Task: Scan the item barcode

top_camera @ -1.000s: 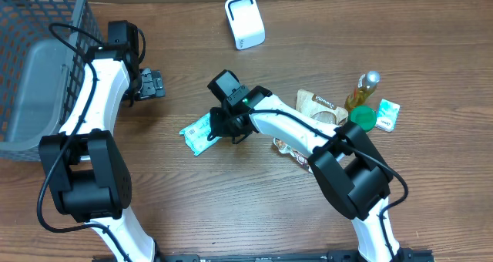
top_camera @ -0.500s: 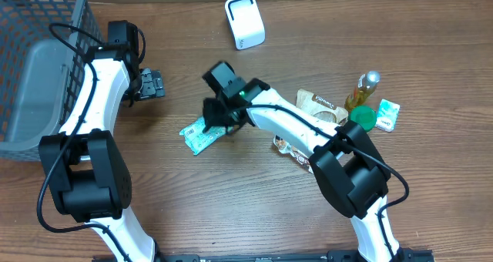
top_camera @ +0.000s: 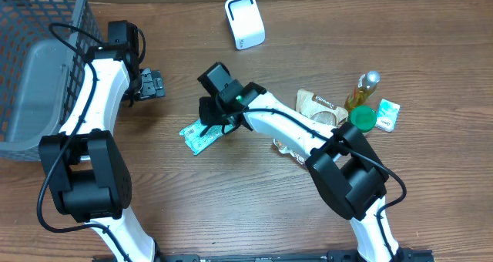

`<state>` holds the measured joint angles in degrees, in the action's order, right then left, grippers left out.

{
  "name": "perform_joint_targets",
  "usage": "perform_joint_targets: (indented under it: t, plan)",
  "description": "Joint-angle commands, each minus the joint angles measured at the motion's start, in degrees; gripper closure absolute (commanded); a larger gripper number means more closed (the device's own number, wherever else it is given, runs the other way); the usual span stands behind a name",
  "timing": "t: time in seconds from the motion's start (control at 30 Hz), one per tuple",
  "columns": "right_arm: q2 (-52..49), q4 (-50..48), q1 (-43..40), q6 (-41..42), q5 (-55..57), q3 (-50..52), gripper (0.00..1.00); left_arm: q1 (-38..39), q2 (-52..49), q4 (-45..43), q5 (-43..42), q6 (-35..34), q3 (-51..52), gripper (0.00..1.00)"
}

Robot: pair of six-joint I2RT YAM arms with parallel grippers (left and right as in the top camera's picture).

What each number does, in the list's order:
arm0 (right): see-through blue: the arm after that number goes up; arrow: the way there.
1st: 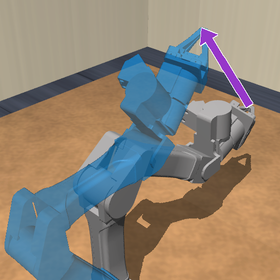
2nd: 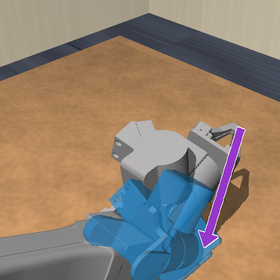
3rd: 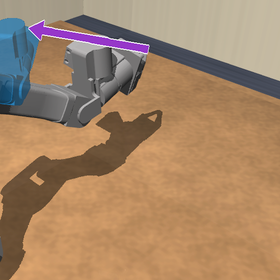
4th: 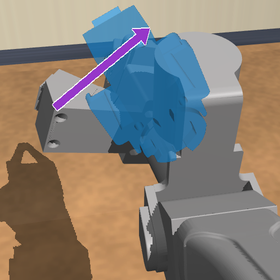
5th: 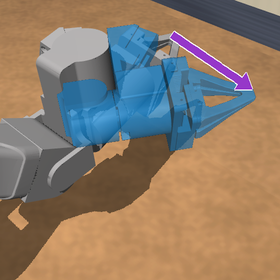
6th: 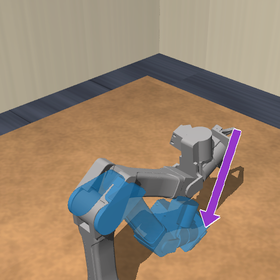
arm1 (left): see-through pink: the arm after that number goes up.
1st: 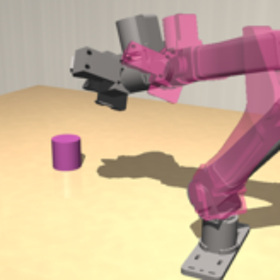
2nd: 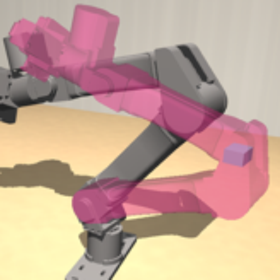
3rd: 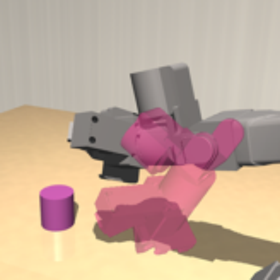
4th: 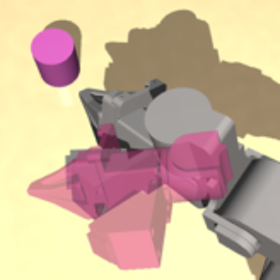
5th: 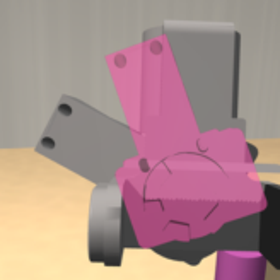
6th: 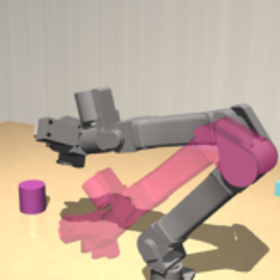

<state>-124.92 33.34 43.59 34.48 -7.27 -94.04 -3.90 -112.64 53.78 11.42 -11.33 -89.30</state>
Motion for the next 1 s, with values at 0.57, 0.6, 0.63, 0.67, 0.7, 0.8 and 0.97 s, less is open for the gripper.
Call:
perform_joint_targets:
  t: [0.57,0.6,0.63,0.67,0.7,0.8,0.97]
  plan:
    - [4.5,5.0,-0.5,-4.6,-5.4,-3.2,0.70,-0.6,-0.2,-0.1,0.8,1.0,-0.9,0.00]
    - [4.4,5.2,-0.1,-4.8,-5.4,-2.9,0.71,-0.6,-0.2,-0.1,0.8,1.0,-0.9,0.00]
    - [4.4,5.2,0.4,-4.8,-5.4,-2.3,0.71,-0.6,-0.2,-0.1,0.8,1.0,-0.9,0.00]
    - [4.4,5.0,0.8,-4.8,-5.4,-1.7,0.74,-0.6,-0.2,-0.1,0.8,1.0,-0.9,0.00]
    - [4.4,4.6,1.3,-5.0,-5.4,-0.9,0.75,-0.6,-0.2,-0.1,0.8,1.0,-0.9,0.00]
    - [4.3,3.8,2.4,-6.1,-5.4,0.4,0.80,-0.6,-0.2,-0.1,0.8,1.0,-0.9,0.00]
    - [4.3,1.9,4.3,-9.2,-5.4,1.7,0.79,-0.6,-0.2,-0.1,0.8,1.0,-0.9,0.00]
